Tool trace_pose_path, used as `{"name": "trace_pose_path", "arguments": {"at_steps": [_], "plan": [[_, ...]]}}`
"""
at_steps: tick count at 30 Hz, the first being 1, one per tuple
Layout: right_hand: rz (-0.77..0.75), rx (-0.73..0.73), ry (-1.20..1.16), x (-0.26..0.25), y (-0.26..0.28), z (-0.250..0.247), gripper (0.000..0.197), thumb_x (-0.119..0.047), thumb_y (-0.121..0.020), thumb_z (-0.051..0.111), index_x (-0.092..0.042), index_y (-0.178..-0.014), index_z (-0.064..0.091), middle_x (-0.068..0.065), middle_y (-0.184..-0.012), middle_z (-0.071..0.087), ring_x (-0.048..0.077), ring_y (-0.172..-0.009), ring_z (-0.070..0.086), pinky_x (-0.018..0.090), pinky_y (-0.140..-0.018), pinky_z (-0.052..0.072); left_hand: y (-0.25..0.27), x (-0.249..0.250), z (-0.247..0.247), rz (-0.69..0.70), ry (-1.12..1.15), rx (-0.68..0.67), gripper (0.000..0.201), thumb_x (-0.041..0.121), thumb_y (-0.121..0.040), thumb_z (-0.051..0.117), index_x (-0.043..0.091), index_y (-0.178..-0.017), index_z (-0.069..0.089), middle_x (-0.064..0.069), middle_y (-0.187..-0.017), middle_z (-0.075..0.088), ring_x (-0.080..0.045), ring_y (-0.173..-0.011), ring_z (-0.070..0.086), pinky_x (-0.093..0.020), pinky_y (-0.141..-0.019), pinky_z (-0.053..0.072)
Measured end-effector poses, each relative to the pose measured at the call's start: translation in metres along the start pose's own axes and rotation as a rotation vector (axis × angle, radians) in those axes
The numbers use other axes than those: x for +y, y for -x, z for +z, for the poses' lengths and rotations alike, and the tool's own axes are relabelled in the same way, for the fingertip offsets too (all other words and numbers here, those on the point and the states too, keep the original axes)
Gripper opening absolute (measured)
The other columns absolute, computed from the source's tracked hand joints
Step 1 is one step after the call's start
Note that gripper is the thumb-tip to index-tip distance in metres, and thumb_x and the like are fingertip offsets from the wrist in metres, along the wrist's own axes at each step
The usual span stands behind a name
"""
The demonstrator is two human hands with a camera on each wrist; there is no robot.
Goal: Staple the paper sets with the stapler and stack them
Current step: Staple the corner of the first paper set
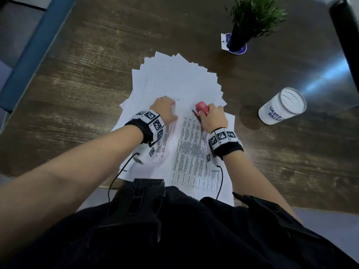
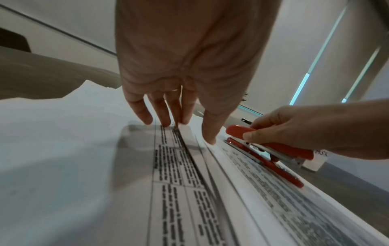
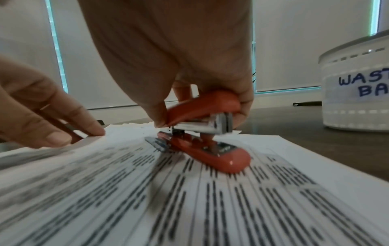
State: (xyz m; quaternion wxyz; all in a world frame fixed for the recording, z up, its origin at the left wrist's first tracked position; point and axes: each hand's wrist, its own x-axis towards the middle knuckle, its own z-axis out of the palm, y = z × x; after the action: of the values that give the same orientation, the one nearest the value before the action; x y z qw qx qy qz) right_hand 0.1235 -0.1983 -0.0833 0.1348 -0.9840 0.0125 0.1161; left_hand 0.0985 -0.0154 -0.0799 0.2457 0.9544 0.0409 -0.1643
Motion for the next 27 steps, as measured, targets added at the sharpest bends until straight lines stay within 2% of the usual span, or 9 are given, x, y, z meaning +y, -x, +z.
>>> {"name": "trace_pose_path", "arguments": {"at_steps": [3, 8, 11, 13, 15, 18, 21, 24, 27], "plan": [[-0.03, -0.059, -0.027, 0.001, -0.009, -0.004, 0.038, -0.038, -0.097, 0.052, -0.009, -0.121, 0.054, 0.017, -0.118, 0.052, 0.036, -0.108, 0.055, 0.047, -0.092, 0.047, -0.003, -0.002, 0.002, -0.028, 0.183, 0.073, 0.056, 0.024, -0.087, 0.07, 0.006, -0.136, 0.051, -0.014, -0.139, 0.05, -0.028, -0.128, 0.047, -0.034, -0.106, 0.038], [-0.118, -0.082, -0.151, 0.005, -0.004, -0.005, 0.034, -0.034, -0.093, 0.06, -0.012, -0.118, 0.061, 0.016, -0.112, 0.056, 0.033, -0.102, 0.057, 0.043, -0.091, 0.048, 0.001, 0.008, 0.013, 0.008, 0.366, 0.221, 0.048, 0.028, -0.083, 0.075, 0.009, -0.125, 0.06, -0.009, -0.124, 0.061, -0.022, -0.111, 0.058, -0.029, -0.097, 0.043], [-0.159, -0.082, -0.219, 0.005, 0.001, -0.006, 0.035, -0.031, -0.092, 0.062, -0.011, -0.121, 0.062, 0.015, -0.113, 0.056, 0.031, -0.103, 0.057, 0.036, -0.089, 0.047, 0.005, 0.018, 0.016, 0.0, 0.476, 0.167, 0.054, 0.029, -0.077, 0.081, 0.006, -0.122, 0.06, -0.007, -0.112, 0.066, -0.018, -0.097, 0.064, -0.028, -0.09, 0.051], [-0.183, -0.068, -0.285, 0.005, 0.003, -0.007, 0.032, -0.027, -0.092, 0.063, -0.009, -0.119, 0.063, 0.015, -0.114, 0.058, 0.027, -0.101, 0.057, 0.029, -0.084, 0.042, 0.007, 0.025, 0.019, -0.022, 0.496, 0.118, 0.062, 0.031, -0.071, 0.085, 0.005, -0.121, 0.059, -0.006, -0.106, 0.068, -0.019, -0.093, 0.066, -0.032, -0.089, 0.053], [-0.187, -0.043, -0.366, 0.004, 0.006, -0.009, 0.03, -0.025, -0.09, 0.066, -0.009, -0.116, 0.065, 0.011, -0.111, 0.063, 0.021, -0.093, 0.057, 0.027, -0.081, 0.044, 0.008, 0.03, 0.021, -0.044, 0.463, 0.096, 0.064, 0.032, -0.066, 0.088, 0.006, -0.118, 0.06, -0.006, -0.099, 0.07, -0.018, -0.091, 0.066, -0.033, -0.087, 0.053], [-0.197, -0.043, -0.479, 0.004, 0.011, -0.012, 0.03, -0.023, -0.085, 0.072, -0.011, -0.113, 0.068, 0.006, -0.105, 0.068, 0.021, -0.084, 0.062, 0.033, -0.074, 0.053, 0.009, 0.037, 0.023, -0.068, 0.423, 0.098, 0.047, 0.024, -0.066, 0.086, 0.006, -0.105, 0.068, -0.008, -0.093, 0.071, -0.019, -0.088, 0.067, -0.031, -0.081, 0.054], [-0.236, -0.057, -0.488, 0.007, 0.015, -0.012, 0.031, -0.022, -0.083, 0.075, -0.013, -0.112, 0.07, 0.004, -0.104, 0.07, 0.02, -0.079, 0.064, 0.02, -0.059, 0.05, 0.01, 0.041, 0.022, -0.108, 0.446, 0.093, 0.031, 0.015, -0.064, 0.082, 0.006, -0.093, 0.074, -0.009, -0.087, 0.073, -0.019, -0.082, 0.069, -0.032, -0.074, 0.058], [-0.239, -0.066, -0.493, 0.011, 0.021, -0.014, 0.032, -0.022, -0.082, 0.076, -0.014, -0.113, 0.071, 0.004, -0.104, 0.07, 0.021, -0.08, 0.065, 0.028, -0.066, 0.054, 0.008, 0.038, 0.021, -0.155, 0.48, 0.059, 0.027, 0.019, -0.064, 0.084, 0.011, -0.089, 0.078, -0.009, -0.083, 0.074, -0.018, -0.081, 0.07, -0.033, -0.075, 0.059], [-0.237, -0.072, -0.46, 0.018, 0.026, -0.016, 0.031, -0.023, -0.083, 0.076, -0.016, -0.113, 0.072, 0.003, -0.101, 0.071, 0.02, -0.082, 0.066, 0.034, -0.073, 0.055, 0.007, 0.032, 0.017, -0.126, 0.541, -0.027, 0.024, 0.018, -0.07, 0.083, 0.013, -0.093, 0.079, -0.005, -0.078, 0.074, -0.019, -0.082, 0.072, -0.031, -0.081, 0.059]]}}
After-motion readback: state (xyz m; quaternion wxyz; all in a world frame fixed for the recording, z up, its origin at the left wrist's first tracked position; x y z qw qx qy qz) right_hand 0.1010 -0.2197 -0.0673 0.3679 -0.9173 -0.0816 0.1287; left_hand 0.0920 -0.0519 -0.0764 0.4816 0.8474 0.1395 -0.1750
